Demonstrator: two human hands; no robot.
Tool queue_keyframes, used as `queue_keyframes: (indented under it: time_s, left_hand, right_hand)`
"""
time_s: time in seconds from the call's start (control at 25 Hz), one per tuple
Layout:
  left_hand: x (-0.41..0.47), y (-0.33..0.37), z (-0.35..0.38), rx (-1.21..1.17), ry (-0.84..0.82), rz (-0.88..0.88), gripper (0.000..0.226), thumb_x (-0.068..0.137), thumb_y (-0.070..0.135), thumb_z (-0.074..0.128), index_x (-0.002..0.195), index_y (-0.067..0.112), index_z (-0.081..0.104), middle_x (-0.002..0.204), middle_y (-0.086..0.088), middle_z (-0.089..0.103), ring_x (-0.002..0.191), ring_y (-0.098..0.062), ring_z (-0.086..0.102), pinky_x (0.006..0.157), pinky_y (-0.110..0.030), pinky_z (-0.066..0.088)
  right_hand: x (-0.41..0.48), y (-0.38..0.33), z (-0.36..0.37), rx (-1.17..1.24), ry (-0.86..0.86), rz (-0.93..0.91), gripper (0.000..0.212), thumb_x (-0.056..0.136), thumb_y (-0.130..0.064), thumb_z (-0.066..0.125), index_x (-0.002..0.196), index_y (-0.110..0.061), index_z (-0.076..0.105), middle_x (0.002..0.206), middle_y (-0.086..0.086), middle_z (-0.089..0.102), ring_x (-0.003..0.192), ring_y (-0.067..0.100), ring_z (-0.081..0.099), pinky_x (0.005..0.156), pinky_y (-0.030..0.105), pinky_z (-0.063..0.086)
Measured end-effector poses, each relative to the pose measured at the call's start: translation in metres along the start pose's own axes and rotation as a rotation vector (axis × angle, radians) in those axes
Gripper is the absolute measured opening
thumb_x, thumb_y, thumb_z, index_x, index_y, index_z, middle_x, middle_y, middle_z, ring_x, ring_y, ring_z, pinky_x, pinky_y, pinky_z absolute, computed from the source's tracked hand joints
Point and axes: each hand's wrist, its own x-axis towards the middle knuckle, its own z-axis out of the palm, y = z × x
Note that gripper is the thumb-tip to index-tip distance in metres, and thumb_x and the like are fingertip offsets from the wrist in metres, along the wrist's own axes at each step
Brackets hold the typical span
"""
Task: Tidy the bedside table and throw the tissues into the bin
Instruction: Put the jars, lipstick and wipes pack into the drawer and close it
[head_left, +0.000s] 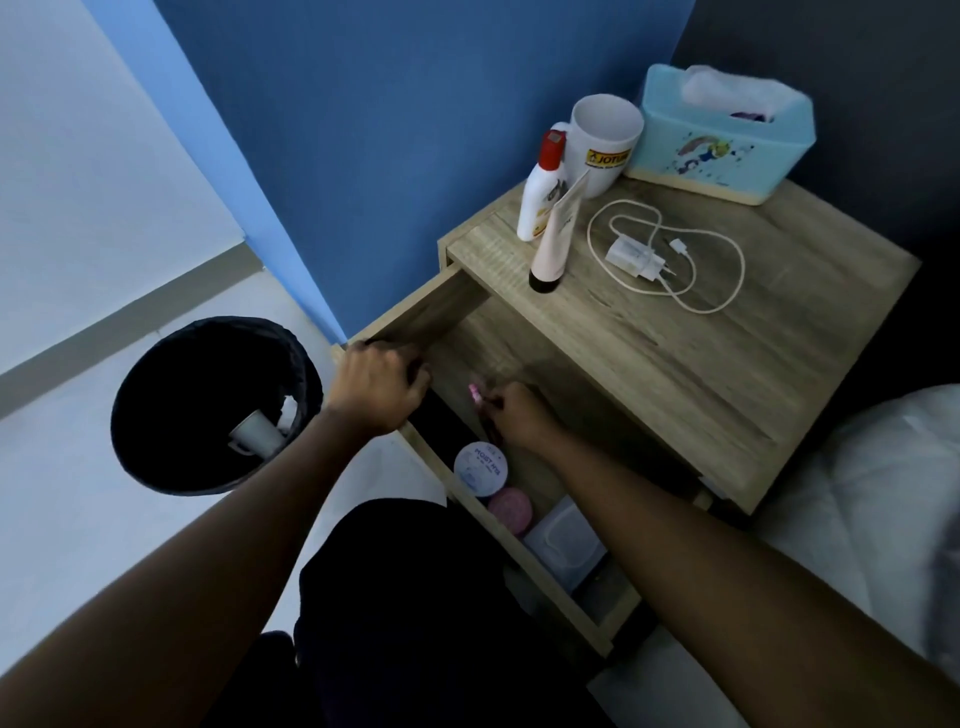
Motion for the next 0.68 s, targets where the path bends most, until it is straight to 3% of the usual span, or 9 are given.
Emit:
queue_keyframes:
  time_s: [0.12, 0.24, 0.36, 0.52, 0.68]
  left_hand:
    - [-0.002, 0.001, 0.000, 0.019, 0.009, 0.025, 0.033, 0.095, 0.041, 0.040, 0.089, 0.021, 0.066, 0.082, -0.002, 0.068, 0.081, -0.025, 0.063, 0.088, -0.040, 0.042]
    - [-0.001, 0.002, 0.001, 0.020, -0.008, 0.012, 0.034, 0.095, 0.041, 0.039, 0.085, 0.021, 0.065, 0.071, 0.002, 0.055, 0.074, -0.023, 0.059, 0.089, -0.039, 0.041]
    - [0.001, 0.002, 0.003, 0.024, -0.031, -0.002, 0.036, 0.095, 0.043, 0.037, 0.083, 0.022, 0.064, 0.068, 0.002, 0.054, 0.069, -0.022, 0.056, 0.091, -0.040, 0.043]
    - [0.001, 0.001, 0.004, 0.041, -0.017, -0.009, 0.038, 0.095, 0.043, 0.037, 0.086, 0.021, 0.066, 0.075, -0.004, 0.065, 0.075, -0.025, 0.062, 0.089, -0.038, 0.042]
    - [0.001, 0.001, 0.003, 0.062, -0.026, -0.020, 0.039, 0.095, 0.043, 0.037, 0.086, 0.020, 0.067, 0.070, -0.004, 0.062, 0.072, -0.024, 0.061, 0.090, -0.038, 0.042]
  right_hand:
    - [0.010, 0.008, 0.015, -0.037, -0.004, 0.006, 0.054, 0.087, -0.062, 0.054, 0.069, -0.013, 0.070, 0.072, 0.007, 0.072, 0.071, 0.020, 0.069, 0.073, 0.037, 0.057]
    - [0.014, 0.008, 0.018, -0.089, -0.008, 0.016, 0.048, 0.087, -0.039, 0.065, 0.045, -0.019, 0.053, 0.068, 0.009, 0.070, 0.071, 0.025, 0.069, 0.070, 0.037, 0.055]
    - [0.015, 0.009, 0.017, -0.168, -0.027, 0.019, 0.031, 0.087, -0.009, 0.059, 0.059, -0.021, 0.060, 0.088, 0.013, 0.073, 0.087, 0.028, 0.069, 0.079, 0.042, 0.057]
    - [0.015, 0.010, 0.019, -0.182, -0.019, 0.003, 0.016, 0.085, -0.007, 0.059, 0.076, -0.012, 0.072, 0.093, 0.013, 0.074, 0.090, 0.025, 0.069, 0.081, 0.038, 0.056]
    - [0.014, 0.010, 0.020, -0.176, -0.008, 0.009, 0.018, 0.084, -0.008, 0.060, 0.071, -0.018, 0.068, 0.091, 0.012, 0.074, 0.088, 0.025, 0.069, 0.079, 0.039, 0.057]
